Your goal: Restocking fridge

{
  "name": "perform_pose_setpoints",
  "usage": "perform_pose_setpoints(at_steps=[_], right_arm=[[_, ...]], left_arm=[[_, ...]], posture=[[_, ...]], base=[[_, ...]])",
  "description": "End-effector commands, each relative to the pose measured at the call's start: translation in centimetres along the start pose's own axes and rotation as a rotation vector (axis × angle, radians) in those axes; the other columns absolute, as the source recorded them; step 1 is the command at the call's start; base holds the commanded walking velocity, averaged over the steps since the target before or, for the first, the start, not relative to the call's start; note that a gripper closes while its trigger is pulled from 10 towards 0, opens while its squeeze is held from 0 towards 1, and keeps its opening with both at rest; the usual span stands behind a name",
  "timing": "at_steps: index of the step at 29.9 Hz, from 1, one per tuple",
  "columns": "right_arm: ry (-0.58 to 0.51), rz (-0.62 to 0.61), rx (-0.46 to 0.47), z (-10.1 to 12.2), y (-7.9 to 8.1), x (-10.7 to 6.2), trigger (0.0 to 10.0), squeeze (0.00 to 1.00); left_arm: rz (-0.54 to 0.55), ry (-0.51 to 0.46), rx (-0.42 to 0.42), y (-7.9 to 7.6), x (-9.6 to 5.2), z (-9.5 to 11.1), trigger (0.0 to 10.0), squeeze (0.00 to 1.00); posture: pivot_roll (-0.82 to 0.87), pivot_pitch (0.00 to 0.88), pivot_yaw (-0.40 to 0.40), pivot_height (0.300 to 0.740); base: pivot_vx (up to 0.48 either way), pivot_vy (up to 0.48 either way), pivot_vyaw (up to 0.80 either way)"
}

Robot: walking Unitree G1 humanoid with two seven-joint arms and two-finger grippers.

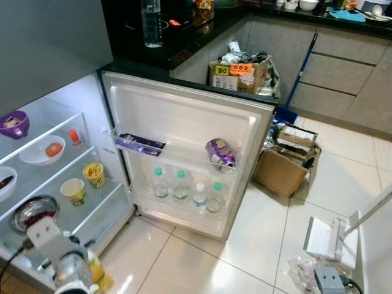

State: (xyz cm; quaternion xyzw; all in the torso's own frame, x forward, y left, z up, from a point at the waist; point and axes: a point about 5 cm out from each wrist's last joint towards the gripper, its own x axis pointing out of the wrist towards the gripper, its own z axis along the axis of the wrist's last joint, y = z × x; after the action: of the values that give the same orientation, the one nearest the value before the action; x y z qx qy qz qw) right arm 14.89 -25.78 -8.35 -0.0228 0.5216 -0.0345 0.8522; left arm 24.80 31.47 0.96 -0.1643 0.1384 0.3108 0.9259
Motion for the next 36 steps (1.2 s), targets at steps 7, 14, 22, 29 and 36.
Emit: perform_pose_setpoints(at_steps=[7, 14, 22, 29, 36], right_arm=[[-0.007, -0.021, -0.007, 0.1, -0.5, -0.1, 10.0, 0.00], [-0.022, -0.005, 0.002, 0.3, -0.1, 0.0, 10.0, 0.00], [-0.020, 0.020, 0.003, 0.2, 0.4, 0.1, 10.0, 0.00], [-0.018, 0.025, 0.006, 0.1, 0.5, 0.1, 10.0, 0.00], [-0.022, 0.047, 0.015, 0.1, 0.8, 0.1, 10.0, 0.00]], left_arm=[[-0.296, -0.023, 0.031, -4.1, 0.5, 1.2, 10.0, 0.00], [-0.275, 0.104, 0.105, -3.2, -0.4, -1.8, 10.0, 0.00], [-0.127, 0.383, 0.143, 0.9, -4.2, -8.6, 10.0, 0.00], [-0.074, 0.523, 0.188, 2.9, -7.1, -12.0, 10.0, 0.00], [-0.077, 0.617, 0.267, 3.6, -9.0, -14.0, 10.0, 0.00]], posture=[[-0.09, 0.000, -0.058, 0.740], [-0.08, 0.000, -0.049, 0.740], [-0.08, 0.000, -0.048, 0.740], [-0.08, 0.000, -0.051, 0.740], [-0.07, 0.000, -0.052, 0.740]], base=[[0.000, 0.000, 0.00], [0.000, 0.000, 0.00], [0.000, 0.000, 0.00], [0.000, 0.000, 0.00], [0.106, 0.000, 0.00]])
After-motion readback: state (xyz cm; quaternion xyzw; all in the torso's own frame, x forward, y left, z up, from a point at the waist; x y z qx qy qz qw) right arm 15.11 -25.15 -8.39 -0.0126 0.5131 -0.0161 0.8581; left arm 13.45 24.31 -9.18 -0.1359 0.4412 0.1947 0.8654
